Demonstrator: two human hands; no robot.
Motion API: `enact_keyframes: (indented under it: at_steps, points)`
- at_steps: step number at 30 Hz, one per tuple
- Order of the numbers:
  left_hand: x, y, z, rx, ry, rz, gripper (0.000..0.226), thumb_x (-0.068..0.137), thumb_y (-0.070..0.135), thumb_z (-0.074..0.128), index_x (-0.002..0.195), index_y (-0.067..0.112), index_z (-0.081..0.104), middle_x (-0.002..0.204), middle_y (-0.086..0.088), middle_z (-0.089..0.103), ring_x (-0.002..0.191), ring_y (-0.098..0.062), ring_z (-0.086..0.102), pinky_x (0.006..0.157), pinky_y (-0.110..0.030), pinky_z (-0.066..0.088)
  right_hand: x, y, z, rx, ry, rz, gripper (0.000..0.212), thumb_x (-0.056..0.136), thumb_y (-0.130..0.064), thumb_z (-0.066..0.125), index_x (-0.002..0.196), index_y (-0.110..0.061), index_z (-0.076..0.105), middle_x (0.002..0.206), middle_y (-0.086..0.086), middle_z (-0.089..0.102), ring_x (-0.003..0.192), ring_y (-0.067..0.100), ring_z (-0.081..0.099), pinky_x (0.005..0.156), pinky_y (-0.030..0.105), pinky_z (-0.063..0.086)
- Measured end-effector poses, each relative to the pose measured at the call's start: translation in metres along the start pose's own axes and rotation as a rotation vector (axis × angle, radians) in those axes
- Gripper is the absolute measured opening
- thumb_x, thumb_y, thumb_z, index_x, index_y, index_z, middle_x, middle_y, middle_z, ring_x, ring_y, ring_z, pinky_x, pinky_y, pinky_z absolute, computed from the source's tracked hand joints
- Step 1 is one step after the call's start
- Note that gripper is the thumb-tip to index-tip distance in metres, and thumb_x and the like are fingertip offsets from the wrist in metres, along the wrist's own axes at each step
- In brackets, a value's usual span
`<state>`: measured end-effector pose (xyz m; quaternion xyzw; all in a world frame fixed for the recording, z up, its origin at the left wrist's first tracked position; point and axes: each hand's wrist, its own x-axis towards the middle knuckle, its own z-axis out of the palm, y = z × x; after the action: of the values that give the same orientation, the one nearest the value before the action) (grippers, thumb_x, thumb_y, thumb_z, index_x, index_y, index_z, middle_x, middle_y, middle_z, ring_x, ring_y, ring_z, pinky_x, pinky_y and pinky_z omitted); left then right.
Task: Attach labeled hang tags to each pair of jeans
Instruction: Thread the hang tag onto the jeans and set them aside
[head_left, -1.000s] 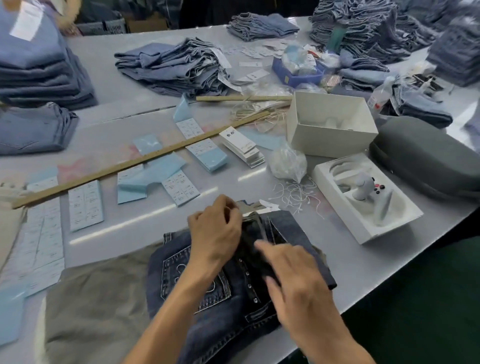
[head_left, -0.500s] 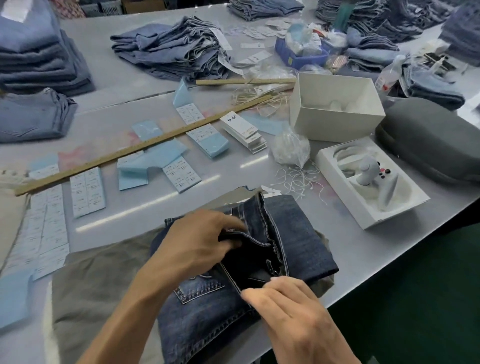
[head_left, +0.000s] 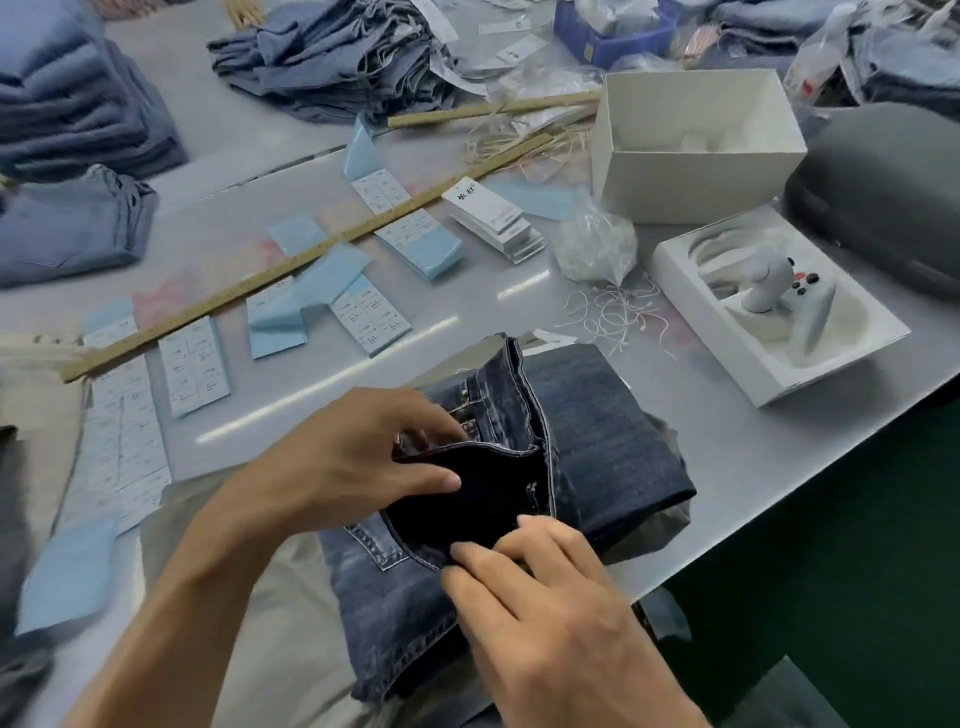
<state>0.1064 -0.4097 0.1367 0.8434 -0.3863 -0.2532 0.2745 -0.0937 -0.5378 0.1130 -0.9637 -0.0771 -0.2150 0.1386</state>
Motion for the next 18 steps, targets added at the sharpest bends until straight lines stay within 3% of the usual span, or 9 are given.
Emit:
enact_keyframes:
  at_steps: [2,4,8,10,12,15,18]
  points:
    - [0.000,-0.001,0.004,0.091,0.113,-0.033,0.008,0.087,0.028,0.079,0.089,0.036,0.076,0.082,0.021,0.072,0.081,-0.002,0.067,0.075,-0.035,0.055,0.002,-0.004,0.003,0.004,0.002,-0.001,0.007,0.090,-0.017,0.071,0.090,-0.021,0.077,0.095,-0.004,0.073,0.080,0.016,0.064,0.095,0.035,0.052]
    - [0.001,-0.001,0.005,0.074,0.164,-0.065,0.014,0.088,0.022,0.078,0.085,0.035,0.076,0.079,0.022,0.072,0.079,-0.001,0.067,0.073,-0.033,0.055,0.003,-0.006,0.003,0.020,0.020,-0.009,0.008,0.089,-0.016,0.070,0.086,-0.021,0.076,0.090,-0.004,0.072,0.078,0.017,0.064,0.090,0.034,0.053]
    - [0.006,0.014,0.004,0.023,0.041,-0.023,0.037,0.088,0.011,0.072,0.105,0.043,0.067,0.104,0.022,0.068,0.098,-0.002,0.062,0.088,-0.032,0.051,0.005,0.002,-0.001,0.091,0.018,0.003,0.011,0.092,-0.014,0.067,0.089,-0.018,0.076,0.093,-0.002,0.072,0.081,0.017,0.066,0.081,0.033,0.054]
    - [0.019,0.037,0.015,0.173,-0.094,0.111,0.038,0.085,0.021,0.071,0.115,0.040,0.058,0.114,0.021,0.060,0.107,-0.004,0.056,0.094,-0.032,0.048,0.006,0.010,-0.004,0.129,0.006,0.009,0.014,0.093,-0.012,0.064,0.093,-0.015,0.077,0.096,0.000,0.073,0.085,0.020,0.067,0.080,0.035,0.053]
    - [0.033,0.061,0.034,0.283,-0.158,0.186,0.033,0.085,0.040,0.068,0.114,0.037,0.055,0.110,0.015,0.060,0.102,-0.009,0.056,0.087,-0.034,0.048,0.006,0.020,-0.007,0.201,0.012,0.035,0.018,0.095,-0.011,0.058,0.097,-0.011,0.076,0.094,0.003,0.071,0.083,0.024,0.066,0.077,0.037,0.052]
    - [0.051,0.074,0.052,0.407,-0.053,0.164,0.032,0.086,0.059,0.061,0.105,0.034,0.057,0.096,0.010,0.060,0.090,-0.015,0.059,0.071,-0.034,0.043,0.003,0.038,-0.013,0.275,0.082,0.126,0.018,0.094,-0.010,0.056,0.095,-0.007,0.074,0.089,0.002,0.070,0.082,0.022,0.064,0.075,0.037,0.052]
    - [0.050,0.066,0.059,0.439,-0.023,0.131,0.041,0.088,0.072,0.052,0.099,0.033,0.055,0.092,0.008,0.056,0.086,-0.017,0.058,0.067,-0.034,0.039,-0.005,0.047,-0.010,0.336,0.156,0.208,0.018,0.096,-0.006,0.055,0.093,-0.004,0.073,0.092,0.003,0.069,0.089,0.021,0.065,0.078,0.035,0.053]
